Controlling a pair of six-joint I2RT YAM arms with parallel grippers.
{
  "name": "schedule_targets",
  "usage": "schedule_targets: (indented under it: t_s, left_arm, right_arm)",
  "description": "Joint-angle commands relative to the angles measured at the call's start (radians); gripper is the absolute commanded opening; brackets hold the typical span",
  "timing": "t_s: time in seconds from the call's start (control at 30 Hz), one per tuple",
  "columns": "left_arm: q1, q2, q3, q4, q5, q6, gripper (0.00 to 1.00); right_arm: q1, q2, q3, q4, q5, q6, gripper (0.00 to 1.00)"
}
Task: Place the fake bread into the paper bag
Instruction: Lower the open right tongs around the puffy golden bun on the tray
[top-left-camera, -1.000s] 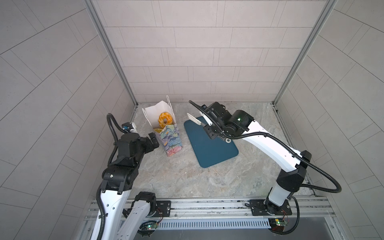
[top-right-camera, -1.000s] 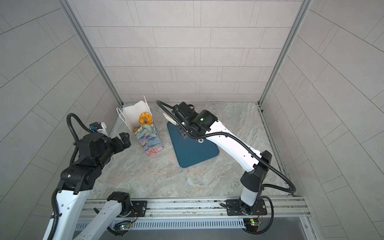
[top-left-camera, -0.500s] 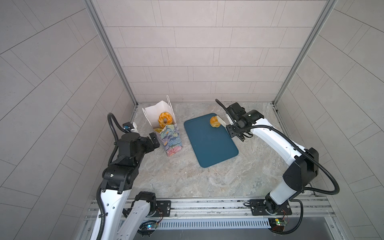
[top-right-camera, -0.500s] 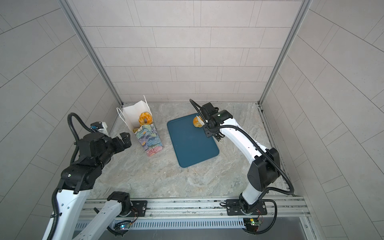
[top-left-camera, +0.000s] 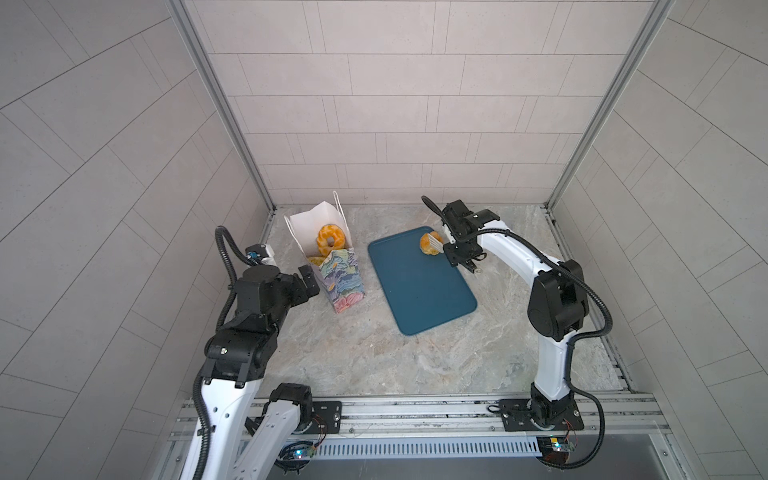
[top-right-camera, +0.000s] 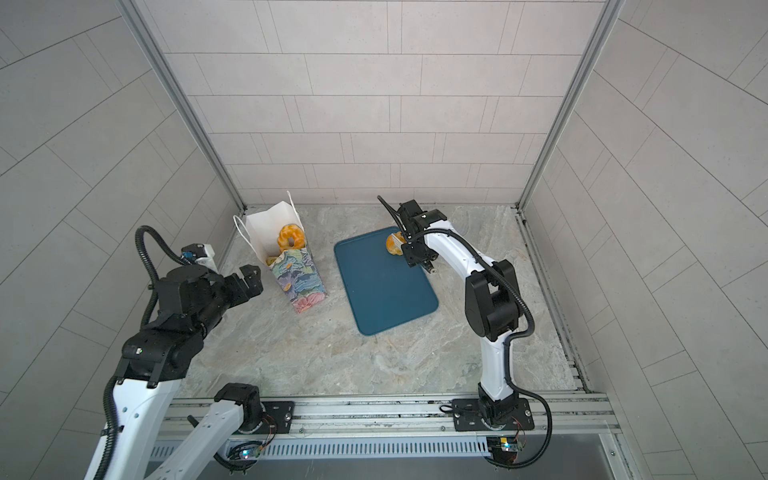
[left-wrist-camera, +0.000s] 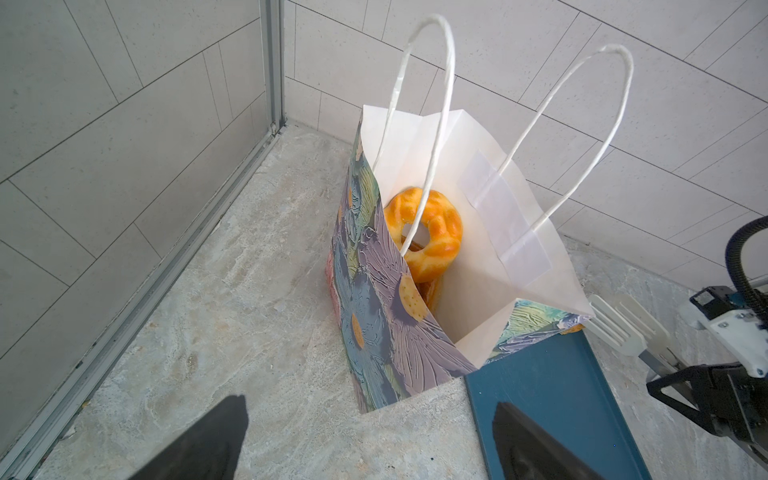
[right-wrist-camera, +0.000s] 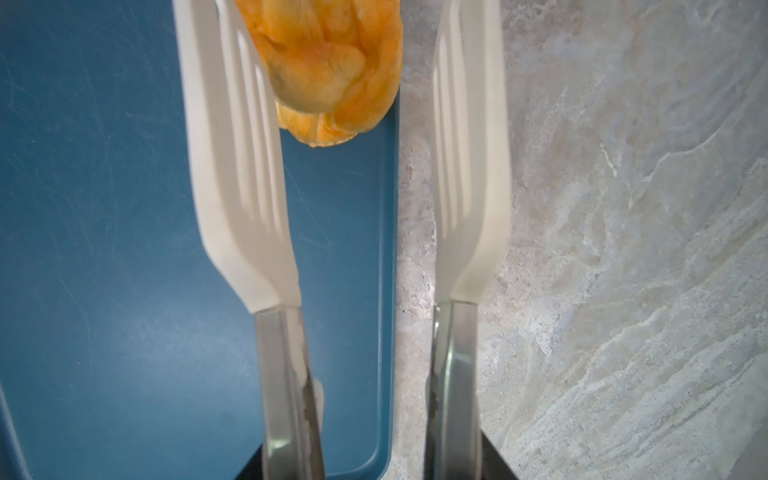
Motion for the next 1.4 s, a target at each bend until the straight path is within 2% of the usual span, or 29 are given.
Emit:
schedule_targets:
  t_s: [0.0,0.3,0.53,0.8,1.07,1.37]
  left_arm:
    - [-0.004,-0.002,-0.009,-0.006,-0.011,0.007,1.0]
    - [-0.004,-0.007,-0.015,-0.01,-0.02,0.01,1.0]
    - [-0.005,-0.009,-0.018,-0.01,-0.021,0.01,1.0]
    - [-0.005,-0.009,-0.021,-0.011,-0.02,0.007,1.0]
    - [-0.004,-0.018,-0.024,-0.01,-0.026,0.008,1.0]
    - [-0.004,-0.025,-0.025,-0.011,-0.025,0.006,1.0]
  right_arm:
    - [-0.019,0.013,0.056,0.018,-0.016,-0.013,0.52]
    - [-0.025,0.059,0.099,0.034,-0.063,0.0,0.52]
    - [-0.025,0.118,0.149,-0.012,0.011,0.003,0.5]
    - [0.0,0.12,0.122,-0.039,-0.138,-0.032,0.48]
    - [0.034,0.04,0.0,-0.016,-0.181,-0.022,0.48]
    - [0.072,0.021,0.01,-0.053,-0.198,-0.024,0.47]
